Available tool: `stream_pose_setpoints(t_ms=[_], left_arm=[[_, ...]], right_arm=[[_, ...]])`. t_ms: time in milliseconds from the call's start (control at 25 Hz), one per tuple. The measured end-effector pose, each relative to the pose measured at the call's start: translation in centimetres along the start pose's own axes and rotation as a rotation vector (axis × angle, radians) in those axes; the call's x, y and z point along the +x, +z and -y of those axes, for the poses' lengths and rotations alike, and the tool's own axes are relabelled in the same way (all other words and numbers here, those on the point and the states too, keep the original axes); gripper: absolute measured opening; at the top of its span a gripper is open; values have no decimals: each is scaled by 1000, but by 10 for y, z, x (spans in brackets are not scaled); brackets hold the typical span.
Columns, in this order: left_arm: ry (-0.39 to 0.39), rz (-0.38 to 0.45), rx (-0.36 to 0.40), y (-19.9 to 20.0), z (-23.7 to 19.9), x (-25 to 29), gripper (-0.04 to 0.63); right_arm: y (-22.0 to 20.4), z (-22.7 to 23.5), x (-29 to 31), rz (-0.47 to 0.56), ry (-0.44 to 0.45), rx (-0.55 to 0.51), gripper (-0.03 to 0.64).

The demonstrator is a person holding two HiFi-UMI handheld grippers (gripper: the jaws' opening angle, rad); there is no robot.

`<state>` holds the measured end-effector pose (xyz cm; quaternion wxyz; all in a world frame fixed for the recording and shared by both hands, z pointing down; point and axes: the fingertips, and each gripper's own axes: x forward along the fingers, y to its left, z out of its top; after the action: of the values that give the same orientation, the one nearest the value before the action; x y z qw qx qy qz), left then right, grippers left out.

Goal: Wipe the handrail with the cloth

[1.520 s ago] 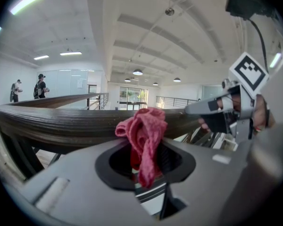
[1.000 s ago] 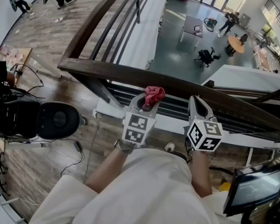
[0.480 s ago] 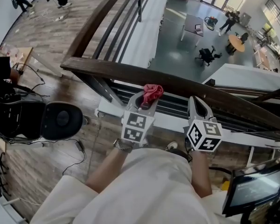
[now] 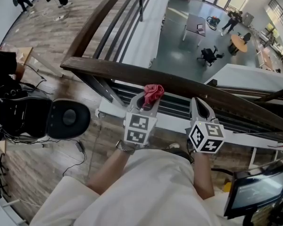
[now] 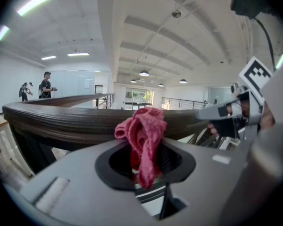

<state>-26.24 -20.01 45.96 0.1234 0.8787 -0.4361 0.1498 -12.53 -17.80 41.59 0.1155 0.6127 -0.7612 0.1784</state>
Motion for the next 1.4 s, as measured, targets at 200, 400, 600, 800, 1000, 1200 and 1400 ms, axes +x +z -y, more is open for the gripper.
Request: stream_pose_setpoints(t_ms=[200, 400, 600, 800, 1000, 1200, 1400], left_arm=[[10, -7, 8, 6, 0, -4, 123], [-7, -15, 29, 14, 11, -1, 123], [3, -15, 24, 17, 20, -3, 123], [21, -23, 32, 9, 34, 5, 123], [12, -24, 40, 13, 51, 10, 121], [-12, -30, 59, 10, 64, 15, 123], [-40, -35, 70, 14, 82, 21, 123]], right_arm=[[5, -3, -4, 0, -3, 3, 2], [12, 2, -8, 3, -11, 11, 2], [13, 11, -20, 6, -11, 13, 3], [6, 27, -29, 9, 7, 2, 2], [9, 37, -38, 15, 15, -2, 3], [4, 42, -39, 17, 18, 1, 3], [6, 50, -43, 18, 17, 11, 2]])
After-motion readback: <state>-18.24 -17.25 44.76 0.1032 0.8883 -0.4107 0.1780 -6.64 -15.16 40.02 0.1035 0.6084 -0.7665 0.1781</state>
